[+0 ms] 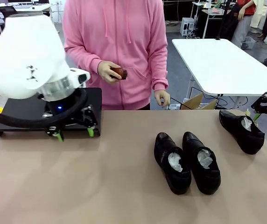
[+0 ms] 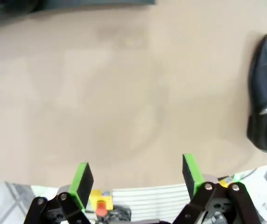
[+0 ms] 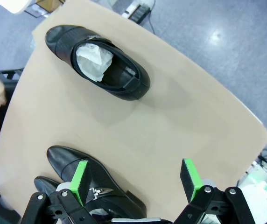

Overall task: Organize the shoes by placing them on the stand.
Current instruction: Pick up one Shoe and place it in the middle of the table.

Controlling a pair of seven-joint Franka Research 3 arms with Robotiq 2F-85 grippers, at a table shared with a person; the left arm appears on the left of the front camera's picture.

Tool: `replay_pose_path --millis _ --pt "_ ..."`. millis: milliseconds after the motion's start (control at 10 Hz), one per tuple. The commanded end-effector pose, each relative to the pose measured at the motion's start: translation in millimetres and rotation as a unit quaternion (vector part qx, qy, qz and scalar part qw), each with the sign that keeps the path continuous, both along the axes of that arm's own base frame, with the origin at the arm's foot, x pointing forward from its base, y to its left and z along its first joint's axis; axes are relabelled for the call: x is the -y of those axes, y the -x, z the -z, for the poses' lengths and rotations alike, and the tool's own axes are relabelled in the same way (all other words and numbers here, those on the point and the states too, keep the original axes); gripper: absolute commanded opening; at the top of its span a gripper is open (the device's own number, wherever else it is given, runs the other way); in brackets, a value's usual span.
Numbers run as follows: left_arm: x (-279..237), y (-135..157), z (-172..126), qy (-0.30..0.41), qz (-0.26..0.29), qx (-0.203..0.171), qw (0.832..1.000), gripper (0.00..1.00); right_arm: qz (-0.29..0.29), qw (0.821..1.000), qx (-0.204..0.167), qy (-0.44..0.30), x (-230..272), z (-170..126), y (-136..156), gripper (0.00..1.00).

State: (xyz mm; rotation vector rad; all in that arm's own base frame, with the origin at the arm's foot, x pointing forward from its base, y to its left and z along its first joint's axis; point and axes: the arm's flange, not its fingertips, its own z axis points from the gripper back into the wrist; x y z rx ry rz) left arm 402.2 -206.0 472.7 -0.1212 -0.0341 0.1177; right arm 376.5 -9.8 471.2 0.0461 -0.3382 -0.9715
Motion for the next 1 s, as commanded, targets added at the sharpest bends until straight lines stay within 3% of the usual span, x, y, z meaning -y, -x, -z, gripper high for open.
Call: replay_pose_path --millis 0,100,200,500,700,900 --pt "-44 -4 -4 0.026 -0.016 -0.004 1.000 0.99 -0.002 1.000 0.007 0.000 2 0 -2 1.00" --pt "-53 -8 0 0.040 -0.031 0.010 0.999 0.99 -0.002 1.000 0.007 0.000 2 0 -2 1.00" --pt "-25 -5 -2 0.005 -0.016 -0.006 1.000 0.99 0.000 1.000 0.000 0.000 0 0 0 1.00" --pt "-25 -5 -2 0.005 -0.016 -0.006 1.000 0.99 -0.129 0.991 0.001 -0.028 40 -17 -51 1.00" --pt "-25 -5 -2 0.005 -0.016 -0.006 1.000 0.99 -0.255 0.966 -0.008 -0.036 63 -14 -95 1.00" --pt "-25 -5 -2 0.005 -0.016 -0.006 1.000 0.99 -0.335 0.940 -0.010 -0.061 79 -12 -126 1.00"
